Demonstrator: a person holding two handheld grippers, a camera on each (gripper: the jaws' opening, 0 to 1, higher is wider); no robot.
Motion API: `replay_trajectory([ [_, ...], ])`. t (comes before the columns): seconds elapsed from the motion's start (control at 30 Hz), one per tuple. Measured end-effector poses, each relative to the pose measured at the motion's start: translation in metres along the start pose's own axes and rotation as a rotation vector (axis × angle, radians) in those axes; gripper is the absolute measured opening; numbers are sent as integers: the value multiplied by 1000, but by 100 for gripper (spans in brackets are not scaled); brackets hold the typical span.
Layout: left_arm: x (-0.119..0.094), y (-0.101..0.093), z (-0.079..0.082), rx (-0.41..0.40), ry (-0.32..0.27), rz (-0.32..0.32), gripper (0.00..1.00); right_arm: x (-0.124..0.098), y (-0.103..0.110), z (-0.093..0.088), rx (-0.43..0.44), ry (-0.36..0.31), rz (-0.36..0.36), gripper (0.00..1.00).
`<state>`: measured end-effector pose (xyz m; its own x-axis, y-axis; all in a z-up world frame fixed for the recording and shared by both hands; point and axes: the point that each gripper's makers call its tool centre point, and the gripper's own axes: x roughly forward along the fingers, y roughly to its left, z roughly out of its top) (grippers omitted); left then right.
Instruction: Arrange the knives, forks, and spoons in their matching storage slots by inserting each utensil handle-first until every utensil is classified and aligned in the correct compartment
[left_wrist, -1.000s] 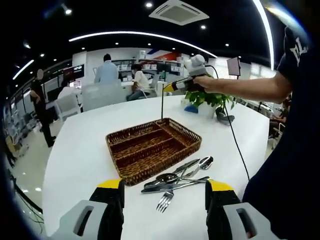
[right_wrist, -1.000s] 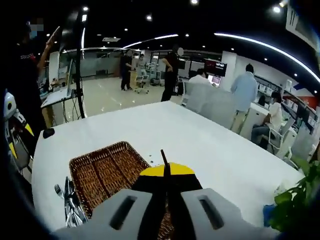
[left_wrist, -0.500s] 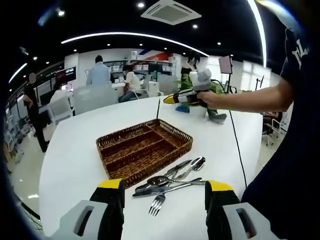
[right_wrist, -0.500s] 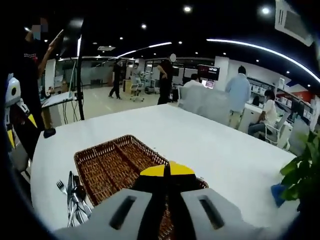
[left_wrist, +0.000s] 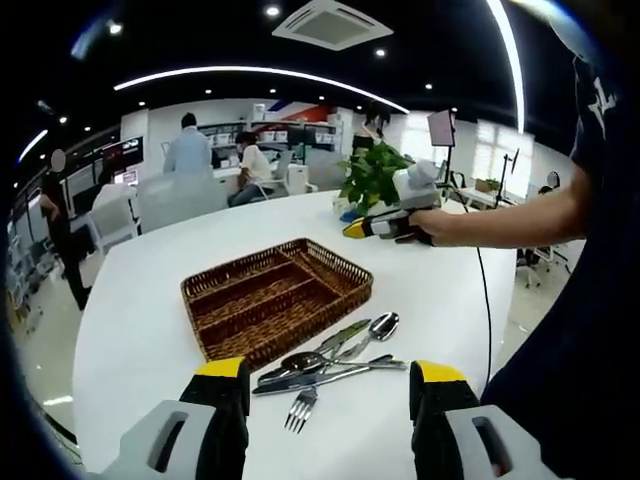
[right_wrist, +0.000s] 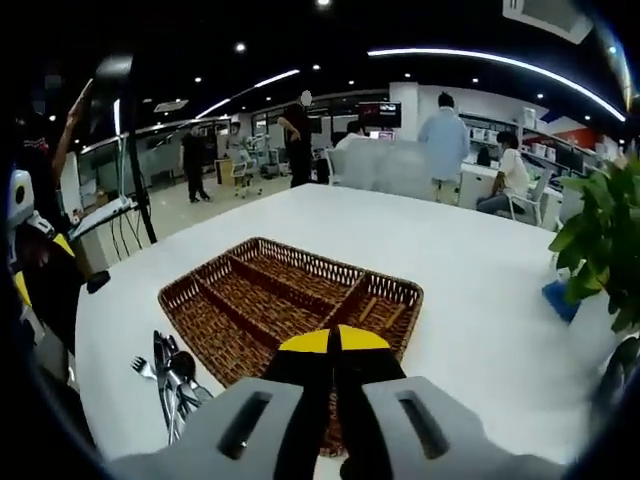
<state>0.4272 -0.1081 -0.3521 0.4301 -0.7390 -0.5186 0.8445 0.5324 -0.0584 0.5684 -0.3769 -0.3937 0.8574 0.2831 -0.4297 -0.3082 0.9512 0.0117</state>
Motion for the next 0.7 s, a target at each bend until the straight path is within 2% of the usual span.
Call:
replay_trajectory([
  [0.5,7,13,15,-5,-56,-7,70,-25,20,10,-33,-28,14,0],
  [0.6,8,16,17,-15,-65,-10,71,-32,24,10,-28,-31,16,7],
  [0.7,11,19,16,-24,-65,-17,72,-39,29,9,-28,-33,18,9],
])
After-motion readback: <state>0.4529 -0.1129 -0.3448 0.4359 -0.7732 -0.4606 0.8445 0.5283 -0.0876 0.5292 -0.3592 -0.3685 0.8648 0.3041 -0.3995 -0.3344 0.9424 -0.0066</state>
